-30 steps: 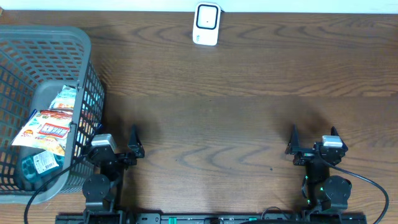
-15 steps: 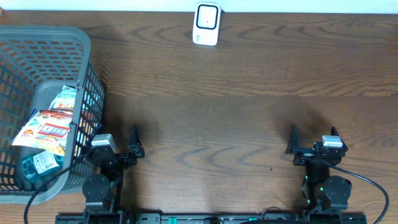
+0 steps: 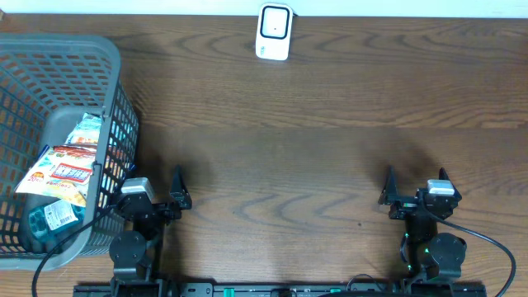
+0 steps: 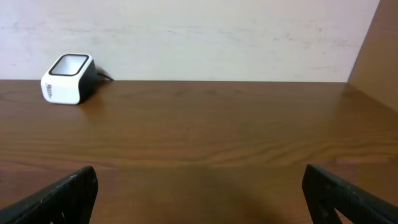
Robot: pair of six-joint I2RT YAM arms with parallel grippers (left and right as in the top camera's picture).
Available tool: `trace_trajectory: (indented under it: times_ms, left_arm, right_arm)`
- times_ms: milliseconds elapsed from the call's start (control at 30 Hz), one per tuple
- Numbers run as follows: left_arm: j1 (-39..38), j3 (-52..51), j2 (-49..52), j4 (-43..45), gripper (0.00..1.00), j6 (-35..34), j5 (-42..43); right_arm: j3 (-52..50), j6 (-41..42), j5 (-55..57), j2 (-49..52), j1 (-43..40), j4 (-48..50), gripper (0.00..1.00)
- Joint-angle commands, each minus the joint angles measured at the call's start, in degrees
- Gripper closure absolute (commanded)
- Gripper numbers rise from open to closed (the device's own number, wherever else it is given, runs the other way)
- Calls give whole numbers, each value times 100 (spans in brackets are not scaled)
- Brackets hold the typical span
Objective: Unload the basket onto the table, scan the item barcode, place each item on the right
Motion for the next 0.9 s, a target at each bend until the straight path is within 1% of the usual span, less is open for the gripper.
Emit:
trace_trajectory:
  times_ms: [0, 700, 767, 867]
  left_arm:
    - [-7, -140, -35, -142, 2, 50, -101]
    - [-9, -140, -35, -136, 2, 11, -85]
    - [-9, -140, -35, -116, 2, -205, 72]
    - [-9, -129, -35, -98, 2, -214, 481]
  right_arm:
    - [2, -46, -15, -35, 50, -39, 1]
    - [2, -46, -15, -35, 50, -39, 1]
    - [2, -46, -15, -35, 50, -39, 1]
    - [2, -46, -15, -35, 50, -39, 1]
